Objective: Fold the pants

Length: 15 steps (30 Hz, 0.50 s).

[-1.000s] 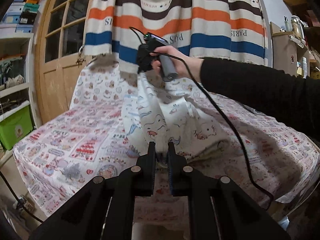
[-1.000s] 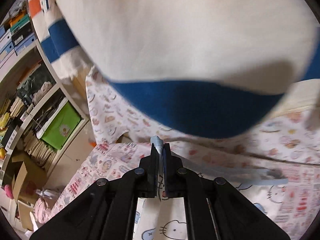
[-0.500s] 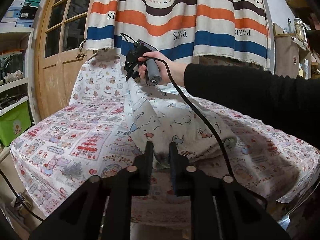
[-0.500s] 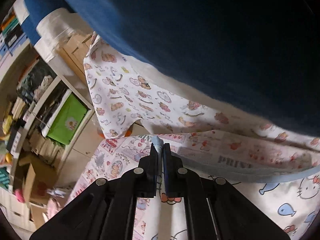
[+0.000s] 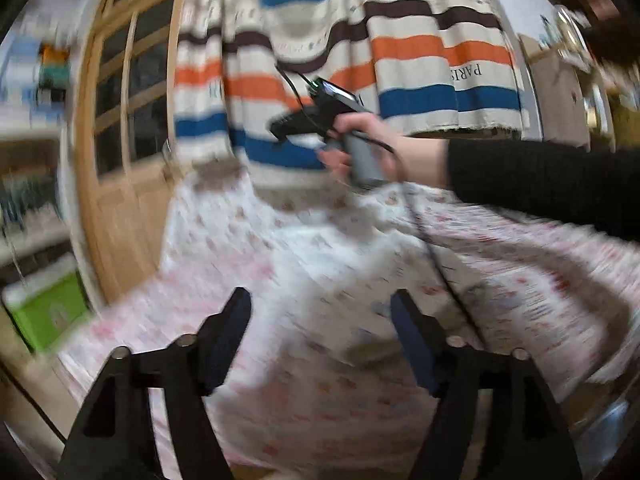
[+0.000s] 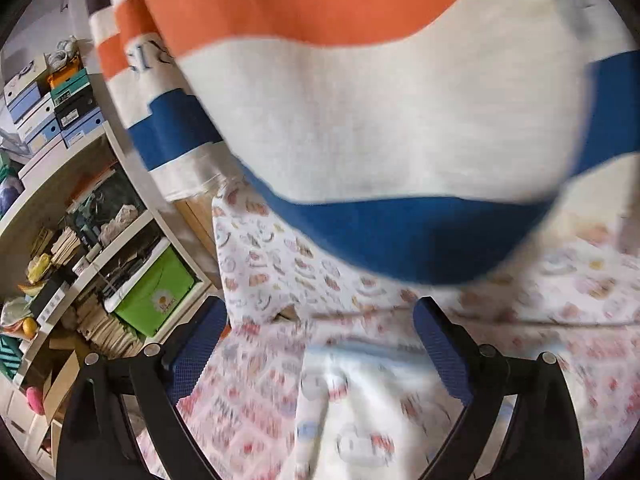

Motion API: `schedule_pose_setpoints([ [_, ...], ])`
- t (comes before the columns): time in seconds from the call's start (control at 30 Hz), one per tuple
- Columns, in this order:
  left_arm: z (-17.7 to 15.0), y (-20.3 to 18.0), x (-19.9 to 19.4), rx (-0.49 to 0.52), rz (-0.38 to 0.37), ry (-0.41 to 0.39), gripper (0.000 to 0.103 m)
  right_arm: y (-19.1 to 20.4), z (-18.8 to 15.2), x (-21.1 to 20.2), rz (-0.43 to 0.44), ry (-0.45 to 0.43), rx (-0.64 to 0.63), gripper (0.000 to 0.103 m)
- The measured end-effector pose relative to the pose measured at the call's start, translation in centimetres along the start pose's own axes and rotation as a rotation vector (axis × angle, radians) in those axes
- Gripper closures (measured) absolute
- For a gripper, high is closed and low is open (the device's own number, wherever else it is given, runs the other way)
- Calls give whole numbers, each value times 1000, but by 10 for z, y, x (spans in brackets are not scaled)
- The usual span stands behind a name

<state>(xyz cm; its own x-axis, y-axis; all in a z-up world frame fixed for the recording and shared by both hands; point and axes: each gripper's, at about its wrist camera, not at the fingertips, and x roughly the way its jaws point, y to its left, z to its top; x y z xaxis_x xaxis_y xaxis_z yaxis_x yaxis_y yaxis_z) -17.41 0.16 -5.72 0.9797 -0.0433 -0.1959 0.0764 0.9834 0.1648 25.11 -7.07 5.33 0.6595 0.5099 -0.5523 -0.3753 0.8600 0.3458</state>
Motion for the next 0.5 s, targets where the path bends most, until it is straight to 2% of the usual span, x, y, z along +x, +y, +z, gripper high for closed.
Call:
schedule_pose_setpoints([
  [0.07,4,8,-1,49,70,-37,29,5,-12,-32,-6,-3,-48,8],
  [0.13,9,19,2,45,77,-36,26,2,-20,-62,2,-30,-63,8],
  [0.23,15,31,2,21,101,-62,22,-7,-35,-125,22,-122,-33,8],
  [0.3,20,33,-1,54,153,-116,8,-14,-44,-158,37,-176,-4,5],
  [0.33,22,34,-4,71,195,-150,5,-17,-49,-174,32,-204,-3,3],
  [0.4,28,36,-9,73,245,-193,3,-19,-59,-209,-4,-275,-70,1],
  [0.43,32,38,-12,62,246,-200,3,-20,-67,-225,-39,-320,-122,1],
  [0.5,37,43,-16,23,226,-206,1,-20,-85,-253,-176,-410,-212,1],
])
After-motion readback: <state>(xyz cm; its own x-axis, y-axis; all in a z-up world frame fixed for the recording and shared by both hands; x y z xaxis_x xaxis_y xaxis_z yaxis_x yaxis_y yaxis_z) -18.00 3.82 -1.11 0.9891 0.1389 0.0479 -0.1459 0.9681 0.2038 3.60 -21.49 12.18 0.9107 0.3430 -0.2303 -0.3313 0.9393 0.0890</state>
